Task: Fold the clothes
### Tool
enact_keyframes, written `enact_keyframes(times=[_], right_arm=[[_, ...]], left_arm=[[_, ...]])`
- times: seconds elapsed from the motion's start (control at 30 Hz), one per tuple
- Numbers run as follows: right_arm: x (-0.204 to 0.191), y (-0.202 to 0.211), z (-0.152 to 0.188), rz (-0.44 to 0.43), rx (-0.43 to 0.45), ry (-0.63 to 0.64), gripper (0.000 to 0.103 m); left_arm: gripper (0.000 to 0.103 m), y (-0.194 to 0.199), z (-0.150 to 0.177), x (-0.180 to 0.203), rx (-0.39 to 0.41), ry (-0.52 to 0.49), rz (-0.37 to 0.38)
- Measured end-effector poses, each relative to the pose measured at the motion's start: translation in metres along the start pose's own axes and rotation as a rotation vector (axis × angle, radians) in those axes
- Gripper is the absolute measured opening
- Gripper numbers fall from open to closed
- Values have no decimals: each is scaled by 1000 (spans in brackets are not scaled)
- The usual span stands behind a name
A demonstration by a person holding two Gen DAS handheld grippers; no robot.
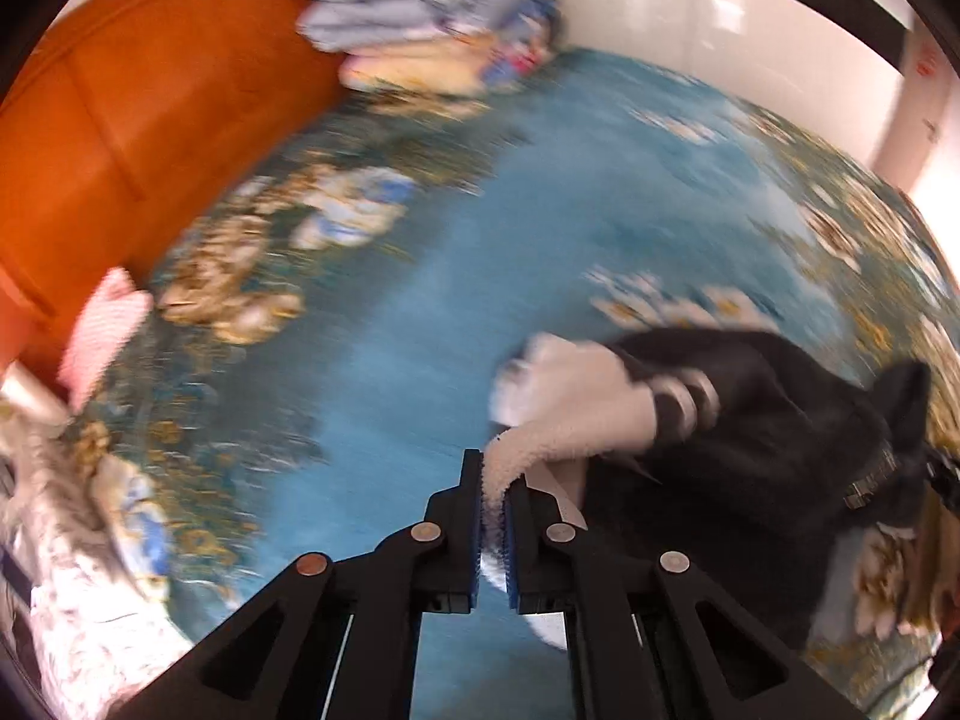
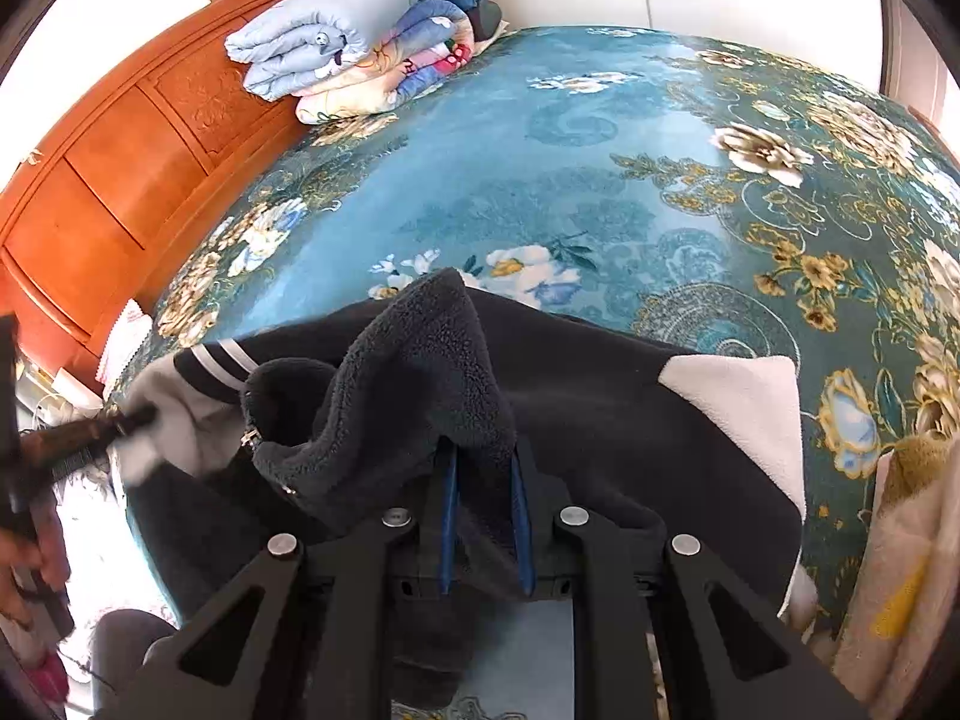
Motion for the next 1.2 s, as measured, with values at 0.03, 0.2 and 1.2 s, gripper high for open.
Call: enact_keyframes(times=[0.03,0.2,1.2], right_arm=[[-2,1,1,-2,0,4,17],[-6,4,12,-22,-12,-4,17],[4,-34,53,47,-169,17,17]], left_arm=[[6,0,2,-13,-4,17,-26],[6,3,13,-78,-22,101,-157],[44,-84,96,-105,-276,51,-21]])
Point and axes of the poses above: each gripper's, at about its wrist camera, not at the fingertips, and y roughly against the way its jaws point, x to its right, z to its underside, the point moved 10 cm from there along -y, roughly the way its jaws point, and after that the axes turned 9 degrees about -y, right-handed, at the moved point
